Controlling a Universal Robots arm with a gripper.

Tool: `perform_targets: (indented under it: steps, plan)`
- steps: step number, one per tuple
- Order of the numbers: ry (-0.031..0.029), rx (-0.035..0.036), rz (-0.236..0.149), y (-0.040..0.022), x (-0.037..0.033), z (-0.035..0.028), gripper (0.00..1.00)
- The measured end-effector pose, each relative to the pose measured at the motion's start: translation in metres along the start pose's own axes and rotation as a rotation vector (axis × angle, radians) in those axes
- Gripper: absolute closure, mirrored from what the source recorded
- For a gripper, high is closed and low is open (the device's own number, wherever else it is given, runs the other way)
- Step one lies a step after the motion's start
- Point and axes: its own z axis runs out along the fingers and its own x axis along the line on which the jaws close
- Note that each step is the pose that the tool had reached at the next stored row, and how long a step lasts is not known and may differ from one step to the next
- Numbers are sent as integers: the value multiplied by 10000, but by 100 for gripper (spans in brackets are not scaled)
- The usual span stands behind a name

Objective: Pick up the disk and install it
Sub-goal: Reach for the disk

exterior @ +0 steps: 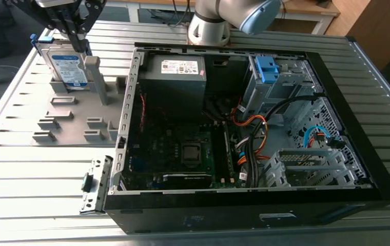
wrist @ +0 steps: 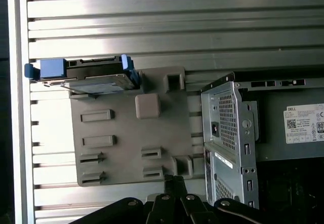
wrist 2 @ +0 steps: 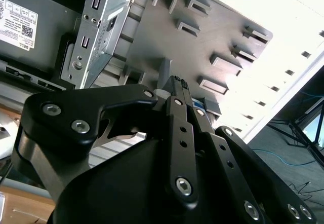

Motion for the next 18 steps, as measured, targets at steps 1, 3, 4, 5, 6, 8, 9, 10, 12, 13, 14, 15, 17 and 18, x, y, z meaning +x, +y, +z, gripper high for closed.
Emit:
perform_targets:
  steps: [1, 3, 4, 5, 6, 8, 9, 10, 12, 13, 14, 15, 17, 18]
  plan:
    - [0, 0, 0, -1, 8, 0, 89]
    - [0, 0, 0, -2, 25, 0, 89]
    - [0, 0, 0, -3, 34, 0, 89]
    - [0, 0, 0, -3, 42, 0, 89]
    - [0, 0, 0, -4, 48, 0, 89]
    - [0, 0, 0, -5, 61, 0, 89]
    - [0, 0, 0, -5, 67, -1, 89]
    - [1, 1, 0, -6, 74, -1, 89]
    - [0, 0, 0, -7, 88, -1, 89]
    - [1, 1, 0, -7, 96, -1, 89]
    - [0, 0, 0, -8, 104, 0, 89]
    - [1, 0, 0, -9, 116, 0, 89]
    - [0, 0, -1, -11, 140, 0, 89]
    - [1, 1, 0, -12, 152, 0, 89]
